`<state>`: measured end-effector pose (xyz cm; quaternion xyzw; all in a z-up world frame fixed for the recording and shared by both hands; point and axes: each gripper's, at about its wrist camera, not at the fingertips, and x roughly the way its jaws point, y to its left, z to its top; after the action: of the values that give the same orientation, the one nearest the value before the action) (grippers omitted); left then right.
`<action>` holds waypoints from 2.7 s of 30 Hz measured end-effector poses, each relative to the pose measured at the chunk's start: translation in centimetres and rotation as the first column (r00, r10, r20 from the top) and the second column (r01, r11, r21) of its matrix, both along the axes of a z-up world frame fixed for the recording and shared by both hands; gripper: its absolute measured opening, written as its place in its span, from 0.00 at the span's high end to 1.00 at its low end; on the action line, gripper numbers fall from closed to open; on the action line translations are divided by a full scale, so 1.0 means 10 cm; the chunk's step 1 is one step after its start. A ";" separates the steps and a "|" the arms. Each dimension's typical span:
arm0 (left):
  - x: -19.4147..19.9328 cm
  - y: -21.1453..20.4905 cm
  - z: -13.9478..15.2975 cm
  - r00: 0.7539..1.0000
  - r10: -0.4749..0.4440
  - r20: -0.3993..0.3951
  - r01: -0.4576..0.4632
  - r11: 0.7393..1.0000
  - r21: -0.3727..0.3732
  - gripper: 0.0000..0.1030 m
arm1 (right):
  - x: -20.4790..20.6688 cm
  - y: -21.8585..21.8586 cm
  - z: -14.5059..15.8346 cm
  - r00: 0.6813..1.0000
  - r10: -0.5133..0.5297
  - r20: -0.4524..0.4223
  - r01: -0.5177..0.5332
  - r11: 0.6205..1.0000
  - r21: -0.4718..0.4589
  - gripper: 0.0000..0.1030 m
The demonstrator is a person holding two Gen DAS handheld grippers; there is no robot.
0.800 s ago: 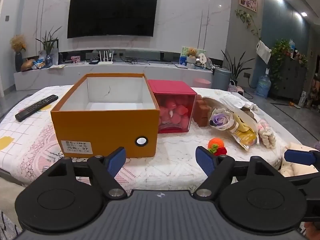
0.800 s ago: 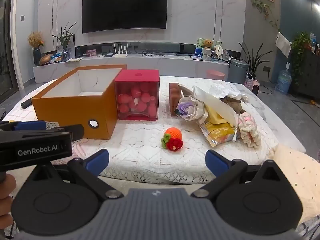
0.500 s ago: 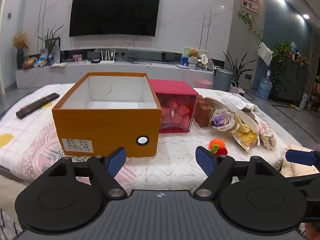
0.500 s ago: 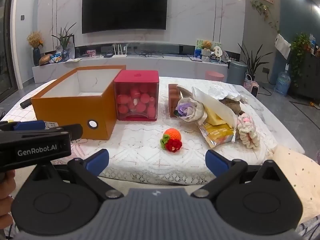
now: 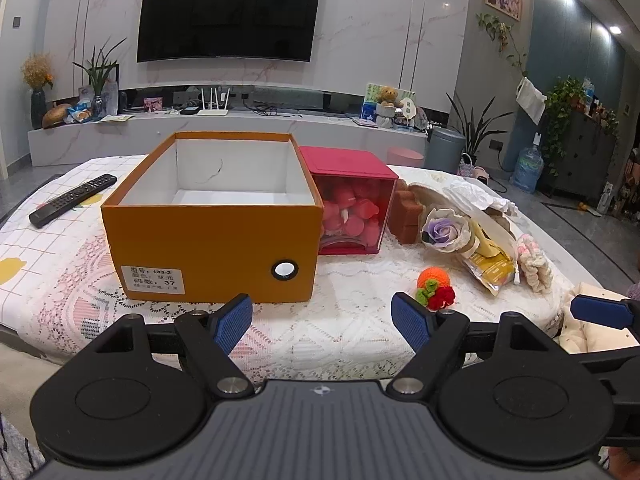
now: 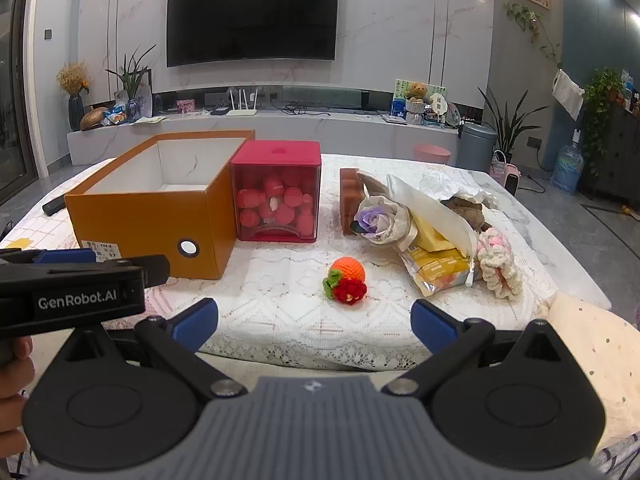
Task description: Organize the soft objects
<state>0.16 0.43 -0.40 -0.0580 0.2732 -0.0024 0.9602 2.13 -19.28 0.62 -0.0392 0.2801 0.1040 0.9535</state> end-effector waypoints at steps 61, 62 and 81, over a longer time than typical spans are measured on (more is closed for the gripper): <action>-0.01 0.00 -0.02 1.000 0.004 -0.005 -0.004 1.000 -0.001 0.10 | -0.04 0.00 0.02 1.000 -0.013 0.010 0.013 1.000 -0.026 0.03; -0.01 0.00 -0.02 1.000 0.004 -0.005 -0.004 1.000 0.000 0.10 | -0.04 0.01 0.02 1.000 -0.013 0.009 0.013 1.000 -0.026 0.03; 0.10 -0.05 0.10 0.998 -0.024 0.052 0.024 1.000 -0.004 0.10 | -0.01 -0.16 0.24 0.997 -0.070 0.032 0.071 0.997 -0.024 0.03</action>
<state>1.17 -0.08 0.64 -0.0568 0.2489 -0.0160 0.9667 1.99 -20.91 3.06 -0.0431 0.2678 0.0661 0.9602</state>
